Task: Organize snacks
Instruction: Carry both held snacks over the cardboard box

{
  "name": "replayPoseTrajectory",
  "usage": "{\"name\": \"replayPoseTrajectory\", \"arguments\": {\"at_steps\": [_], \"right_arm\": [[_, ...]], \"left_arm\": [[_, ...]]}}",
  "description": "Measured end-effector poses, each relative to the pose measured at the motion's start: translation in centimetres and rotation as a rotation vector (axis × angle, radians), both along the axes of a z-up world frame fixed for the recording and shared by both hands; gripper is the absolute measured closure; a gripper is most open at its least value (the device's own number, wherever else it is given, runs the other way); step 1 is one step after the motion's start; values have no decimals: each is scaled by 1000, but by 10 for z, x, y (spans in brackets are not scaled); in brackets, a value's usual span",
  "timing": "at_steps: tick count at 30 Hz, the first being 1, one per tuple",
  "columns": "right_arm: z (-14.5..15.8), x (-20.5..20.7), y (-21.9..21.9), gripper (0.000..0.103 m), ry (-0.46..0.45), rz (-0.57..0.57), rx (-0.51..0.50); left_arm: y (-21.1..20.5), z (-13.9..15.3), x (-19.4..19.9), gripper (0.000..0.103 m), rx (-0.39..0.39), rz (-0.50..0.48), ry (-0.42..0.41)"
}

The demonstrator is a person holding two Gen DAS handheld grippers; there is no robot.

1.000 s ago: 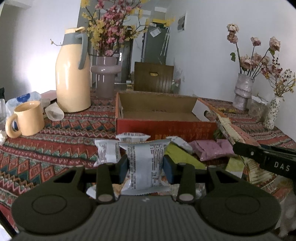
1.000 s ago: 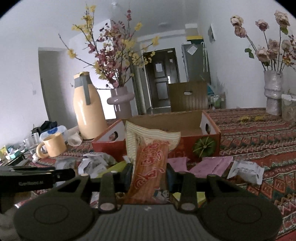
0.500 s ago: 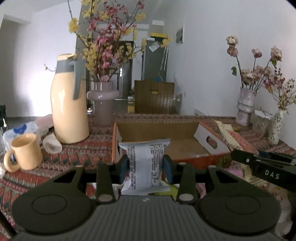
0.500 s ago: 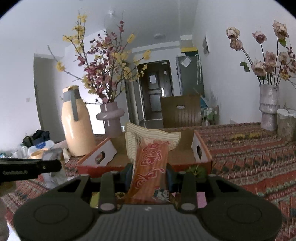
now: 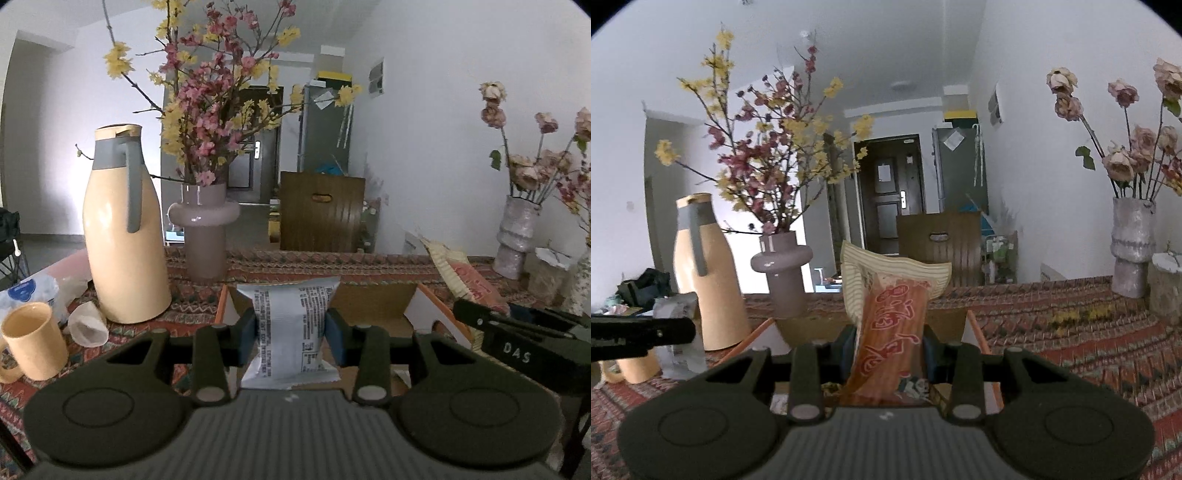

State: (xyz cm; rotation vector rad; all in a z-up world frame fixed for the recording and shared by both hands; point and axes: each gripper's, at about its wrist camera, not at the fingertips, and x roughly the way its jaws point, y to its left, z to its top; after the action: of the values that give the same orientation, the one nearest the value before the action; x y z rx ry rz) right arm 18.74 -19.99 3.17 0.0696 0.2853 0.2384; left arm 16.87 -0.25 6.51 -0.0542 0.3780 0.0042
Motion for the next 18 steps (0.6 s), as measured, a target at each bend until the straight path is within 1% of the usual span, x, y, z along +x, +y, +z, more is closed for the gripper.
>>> {"name": "replayPoseTrajectory", "arguments": {"at_steps": [5,10,12,14,16,18], "right_arm": [[-6,43,6,68,48,-16,-2],[-31,82,14,68,133,-24,-7],[-41,89,15,68,142,-33,-9],[-51,92,16,68,154,-36,-22],[-54,94,15,68,168,-25,-20],[-56,93,16,67,166,-26,-23]], "left_arm": [[-8,-10,39,64,1,39,34],[-9,-32,67,65,-2,63,68],[-6,-44,73,65,-15,65,69],[-4,-54,80,65,-15,73,93],[-2,-61,85,65,-15,73,119],[0,-63,84,65,-23,75,115]]}}
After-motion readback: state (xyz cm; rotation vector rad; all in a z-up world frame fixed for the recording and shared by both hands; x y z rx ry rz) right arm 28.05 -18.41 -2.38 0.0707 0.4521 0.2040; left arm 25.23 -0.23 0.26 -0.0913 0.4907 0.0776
